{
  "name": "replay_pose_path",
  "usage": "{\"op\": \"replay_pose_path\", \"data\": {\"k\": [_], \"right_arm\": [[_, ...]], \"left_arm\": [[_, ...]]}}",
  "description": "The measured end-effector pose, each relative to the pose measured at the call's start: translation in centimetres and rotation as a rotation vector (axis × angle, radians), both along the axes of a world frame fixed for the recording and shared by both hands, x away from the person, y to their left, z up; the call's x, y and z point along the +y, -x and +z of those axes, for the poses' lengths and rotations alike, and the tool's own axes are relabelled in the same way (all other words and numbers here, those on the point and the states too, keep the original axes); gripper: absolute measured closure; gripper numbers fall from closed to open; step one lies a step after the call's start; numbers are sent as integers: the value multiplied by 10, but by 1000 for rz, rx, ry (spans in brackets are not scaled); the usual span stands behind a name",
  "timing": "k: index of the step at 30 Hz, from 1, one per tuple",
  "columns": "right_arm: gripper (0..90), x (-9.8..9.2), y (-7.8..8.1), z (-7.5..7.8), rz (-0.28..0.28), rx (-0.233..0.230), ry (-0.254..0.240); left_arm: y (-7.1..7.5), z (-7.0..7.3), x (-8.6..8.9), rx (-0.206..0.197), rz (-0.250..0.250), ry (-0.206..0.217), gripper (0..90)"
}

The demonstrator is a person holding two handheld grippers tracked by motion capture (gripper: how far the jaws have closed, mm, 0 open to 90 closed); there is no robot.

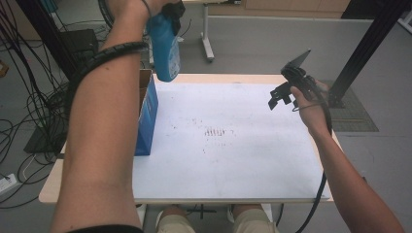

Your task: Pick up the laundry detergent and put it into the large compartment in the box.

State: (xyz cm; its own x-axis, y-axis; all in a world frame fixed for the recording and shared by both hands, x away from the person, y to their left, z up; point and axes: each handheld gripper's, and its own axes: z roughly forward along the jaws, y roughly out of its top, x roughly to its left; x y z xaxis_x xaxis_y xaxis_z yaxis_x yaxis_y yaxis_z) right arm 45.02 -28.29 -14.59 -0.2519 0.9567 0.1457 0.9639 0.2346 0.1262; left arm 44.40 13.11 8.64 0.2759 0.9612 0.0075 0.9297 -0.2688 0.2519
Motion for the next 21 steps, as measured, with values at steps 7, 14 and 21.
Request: {"op": "replay_pose_path", "data": {"k": [7,14,21], "right_arm": [[44,0,0,0,3,0,-3],[44,1,1,0,9,-2,0],[44,6,2,2,11,-4,1]], "left_arm": [[10,18,33,0,92,3,393],[21,23,64,-1,186,-11,393],[28,21,84,8,248,-20,393]]}}
